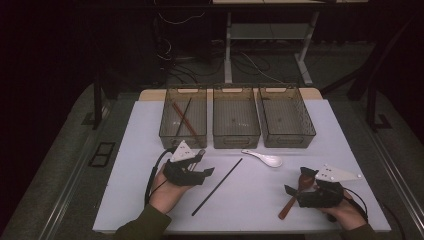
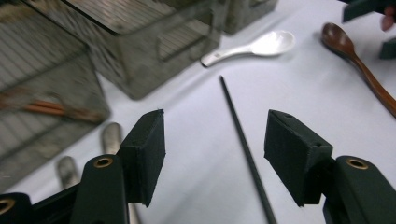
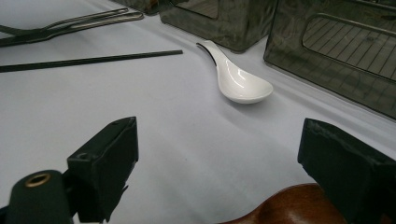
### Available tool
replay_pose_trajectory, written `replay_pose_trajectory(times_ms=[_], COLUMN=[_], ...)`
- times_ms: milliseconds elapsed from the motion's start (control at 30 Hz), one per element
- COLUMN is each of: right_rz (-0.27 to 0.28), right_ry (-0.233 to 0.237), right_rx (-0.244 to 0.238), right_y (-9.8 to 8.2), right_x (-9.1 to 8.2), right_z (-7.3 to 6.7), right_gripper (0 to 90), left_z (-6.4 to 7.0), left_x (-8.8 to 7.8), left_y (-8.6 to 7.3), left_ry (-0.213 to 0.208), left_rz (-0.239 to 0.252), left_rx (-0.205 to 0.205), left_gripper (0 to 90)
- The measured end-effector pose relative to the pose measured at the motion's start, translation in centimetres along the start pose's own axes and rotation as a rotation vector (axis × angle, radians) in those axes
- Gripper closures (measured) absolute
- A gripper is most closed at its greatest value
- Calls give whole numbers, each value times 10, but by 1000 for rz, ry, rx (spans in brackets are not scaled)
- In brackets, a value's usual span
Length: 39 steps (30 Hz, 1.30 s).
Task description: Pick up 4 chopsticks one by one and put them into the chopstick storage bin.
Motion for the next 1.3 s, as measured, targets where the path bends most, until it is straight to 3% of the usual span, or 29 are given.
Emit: replay_pose_trajectory(times_ms=[133, 333, 400, 500, 633, 767, 1300], right_rz=[-3, -4, -4, -5, -7, -10, -10], right_ry=[-2, -3, -2, -1, -1, 0, 1], right_rx=[1, -1, -2, -8, -9, -10, -9], right_y=[0, -1, -1, -1, -1, -1, -1], right_x=[0, 0, 1, 1, 2, 2, 2], right_z=[0, 0, 0, 0, -1, -1, -1], right_gripper=[119, 119, 119, 119, 119, 119, 119], left_z=[7, 17, 19, 22, 27, 30, 36], left_x=[5, 9, 13, 20, 25, 29, 40], left_y=[-9, -21, -23, -23, -25, -25, -35], left_ry=[-14, -31, -41, -64, -84, -93, -96], left_rz=[-30, -63, -78, -81, -109, -113, -185], left_rx=[2, -8, 5, -20, -3, -11, 0], left_gripper=[423, 560, 624, 697, 755, 815, 807])
Point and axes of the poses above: each handheld gripper's, and its own axes: x roughly forward along the jaws, y roughly out of its top, z roughly to its right, the point moved 7 cm from there along x, roughly forward along the jaws, and after that the axes turned 7 degrees about x, right-handed, at the moved point
